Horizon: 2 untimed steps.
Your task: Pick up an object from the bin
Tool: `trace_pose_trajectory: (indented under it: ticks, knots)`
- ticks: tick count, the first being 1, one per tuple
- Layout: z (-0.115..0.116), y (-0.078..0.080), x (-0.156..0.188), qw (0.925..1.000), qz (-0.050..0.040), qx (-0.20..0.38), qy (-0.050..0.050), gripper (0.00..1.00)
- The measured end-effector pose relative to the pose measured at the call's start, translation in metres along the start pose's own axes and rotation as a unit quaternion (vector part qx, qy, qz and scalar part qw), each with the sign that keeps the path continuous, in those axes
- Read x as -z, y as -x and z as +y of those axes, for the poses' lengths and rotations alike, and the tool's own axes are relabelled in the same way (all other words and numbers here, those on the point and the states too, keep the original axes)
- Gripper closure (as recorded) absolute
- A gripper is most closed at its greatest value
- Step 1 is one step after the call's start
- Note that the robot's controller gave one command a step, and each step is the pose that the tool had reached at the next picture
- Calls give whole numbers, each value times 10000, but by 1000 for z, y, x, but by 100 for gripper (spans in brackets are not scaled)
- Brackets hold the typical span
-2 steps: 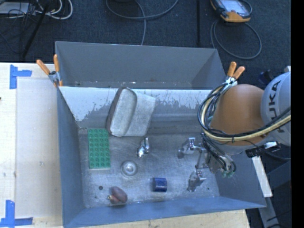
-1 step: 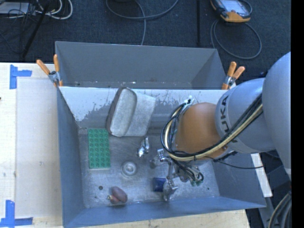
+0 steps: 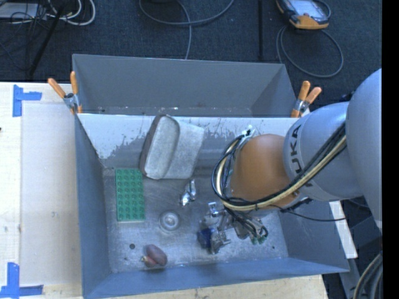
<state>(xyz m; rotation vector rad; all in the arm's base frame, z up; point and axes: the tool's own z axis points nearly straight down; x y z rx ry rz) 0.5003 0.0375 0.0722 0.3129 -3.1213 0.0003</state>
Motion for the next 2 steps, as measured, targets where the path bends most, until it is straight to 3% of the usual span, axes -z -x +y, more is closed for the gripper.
trace_pose_trajectory:
  ticks: [1,2]
  knots:
    - [-30,11,106,9882,-43,1532,-12,100]
    - [-26,6,196,9857,-63,1682,-18,100]
